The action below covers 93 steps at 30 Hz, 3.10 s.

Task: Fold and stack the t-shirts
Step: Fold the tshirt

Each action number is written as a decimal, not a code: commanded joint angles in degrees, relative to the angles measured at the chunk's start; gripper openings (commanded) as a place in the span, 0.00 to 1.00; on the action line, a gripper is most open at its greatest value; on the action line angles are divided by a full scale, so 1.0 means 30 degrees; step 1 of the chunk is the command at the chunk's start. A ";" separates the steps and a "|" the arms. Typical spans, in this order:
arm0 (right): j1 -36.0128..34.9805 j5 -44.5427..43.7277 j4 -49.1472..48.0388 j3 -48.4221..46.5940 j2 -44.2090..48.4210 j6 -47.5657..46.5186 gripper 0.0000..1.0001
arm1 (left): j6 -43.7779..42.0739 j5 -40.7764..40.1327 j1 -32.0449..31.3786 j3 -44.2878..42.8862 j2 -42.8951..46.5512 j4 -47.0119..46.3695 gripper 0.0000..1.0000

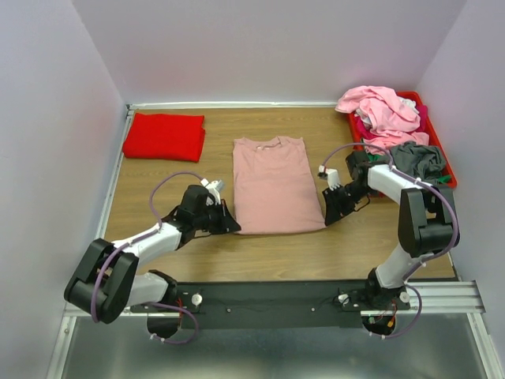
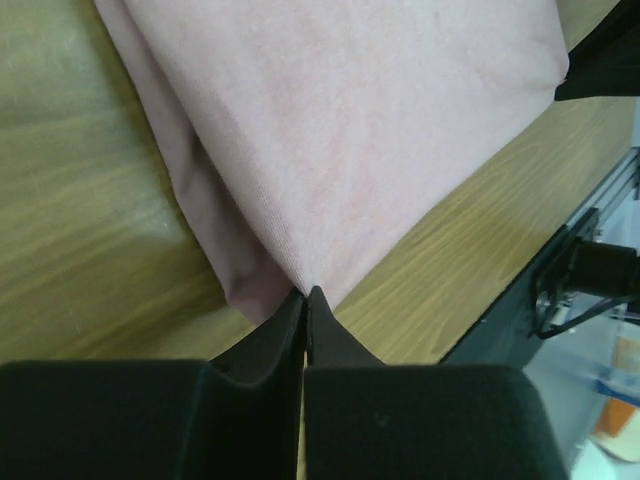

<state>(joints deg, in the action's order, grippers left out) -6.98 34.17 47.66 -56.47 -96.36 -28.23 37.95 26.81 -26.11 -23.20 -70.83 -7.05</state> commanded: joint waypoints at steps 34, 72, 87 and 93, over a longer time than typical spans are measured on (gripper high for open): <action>-0.3531 0.1179 -0.4341 0.5023 0.6133 -1.6989 0.91 | -3.1109 -0.6055 -0.9166 0.0349 0.7708 0.4199 0.77; -0.5377 -0.2018 -0.6779 0.7105 0.6920 -1.5436 0.00 | -3.1719 -0.9261 -1.0018 0.0086 0.0928 0.2752 0.00; -0.5377 0.1649 0.4193 0.0954 1.0030 -1.6027 0.00 | -3.0638 -0.3072 -1.1835 -0.3928 0.3422 1.0122 0.00; -0.4793 -0.0520 -0.0232 -0.0540 0.6876 -1.2337 0.01 | -3.2717 -0.3751 -0.8529 -0.4509 0.1879 0.7655 0.00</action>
<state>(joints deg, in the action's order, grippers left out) -22.70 35.62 54.35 -54.87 -69.95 -72.69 -56.73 15.14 -56.53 -34.44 -61.76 19.31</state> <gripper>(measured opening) 0.012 0.017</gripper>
